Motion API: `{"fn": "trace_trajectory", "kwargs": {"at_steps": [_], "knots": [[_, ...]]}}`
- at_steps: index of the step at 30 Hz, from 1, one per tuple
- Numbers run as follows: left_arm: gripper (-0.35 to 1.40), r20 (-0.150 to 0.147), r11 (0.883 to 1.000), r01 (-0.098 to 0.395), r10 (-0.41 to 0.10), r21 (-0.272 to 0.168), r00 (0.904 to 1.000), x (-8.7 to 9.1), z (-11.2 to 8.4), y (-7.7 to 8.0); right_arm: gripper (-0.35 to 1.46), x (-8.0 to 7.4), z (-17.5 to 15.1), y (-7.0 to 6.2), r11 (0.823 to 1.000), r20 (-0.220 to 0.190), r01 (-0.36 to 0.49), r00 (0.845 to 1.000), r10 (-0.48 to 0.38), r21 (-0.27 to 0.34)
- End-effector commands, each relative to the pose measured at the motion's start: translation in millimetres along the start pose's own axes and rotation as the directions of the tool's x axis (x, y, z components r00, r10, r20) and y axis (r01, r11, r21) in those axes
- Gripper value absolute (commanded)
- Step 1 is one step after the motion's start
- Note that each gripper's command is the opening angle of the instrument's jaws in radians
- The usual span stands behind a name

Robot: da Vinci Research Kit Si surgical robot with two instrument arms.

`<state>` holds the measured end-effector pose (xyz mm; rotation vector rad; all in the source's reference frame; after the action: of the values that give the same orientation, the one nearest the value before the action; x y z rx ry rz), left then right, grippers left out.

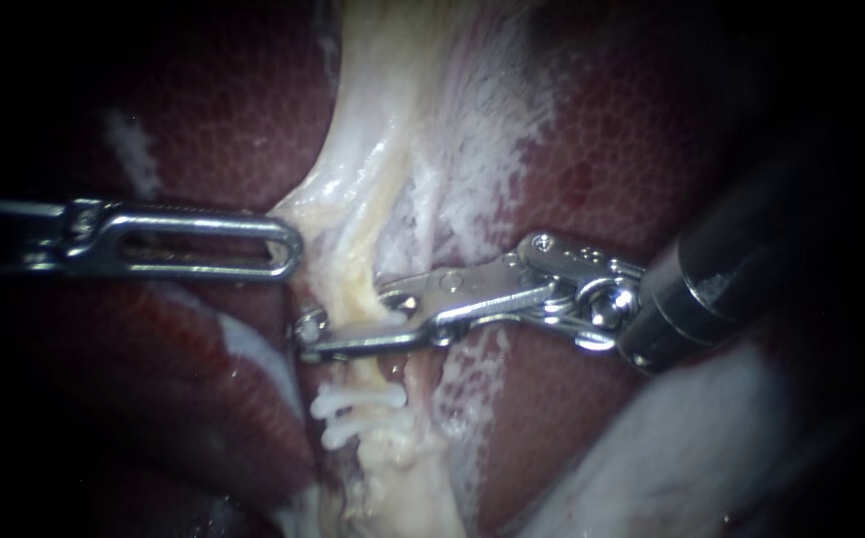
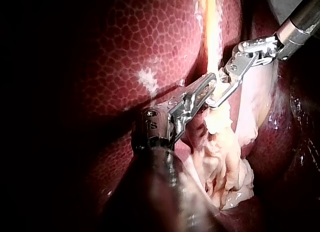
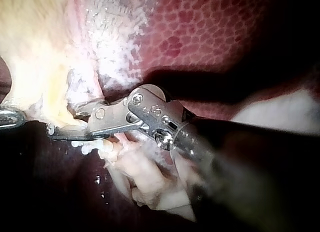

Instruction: Going back third clip left tube

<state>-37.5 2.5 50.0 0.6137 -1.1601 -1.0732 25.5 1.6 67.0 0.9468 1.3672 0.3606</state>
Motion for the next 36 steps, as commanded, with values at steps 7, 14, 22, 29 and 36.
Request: {"fn": "trace_trajectory", "kwargs": {"at_steps": [7,14,22,29,36], "knots": [[-0.35,0.0,1.0,0.0,0.0,0.0,1.0,0.0,0.0,0.0,-0.35,0.0,0.0,0.0,1.0,-0.001,0.0,1.0,0.0,-0.001],[-0.35,0.0,1.0,0.0,0.0,0.0,1.0,0.1,0.0,0.0,-0.35,0.0,0.0,0.0,1.0,-0.001,0.0,1.0,0.0,-0.001],[-0.35,0.0,1.0,0.0,0.0,0.0,1.0,0.1,0.0,0.0,0.47,0.5,0.9,0.2,0.997,-0.005,0.075,0.997,-0.075,-0.004],[-0.35,0.0,1.0,0.0,0.0,-0.001,1.0,0.1,0.0,-0.1,0.6,0.7,2.2,0.7,0.987,-0.032,0.159,0.987,-0.159,-0.015],[-0.35,0.001,1.0,-0.001,0.001,-0.001,1.0,0.2,0.1,-0.1,0.6,0.7,2.3,0.7,0.981,-0.028,0.194,0.981,-0.194,-0.015]]}}
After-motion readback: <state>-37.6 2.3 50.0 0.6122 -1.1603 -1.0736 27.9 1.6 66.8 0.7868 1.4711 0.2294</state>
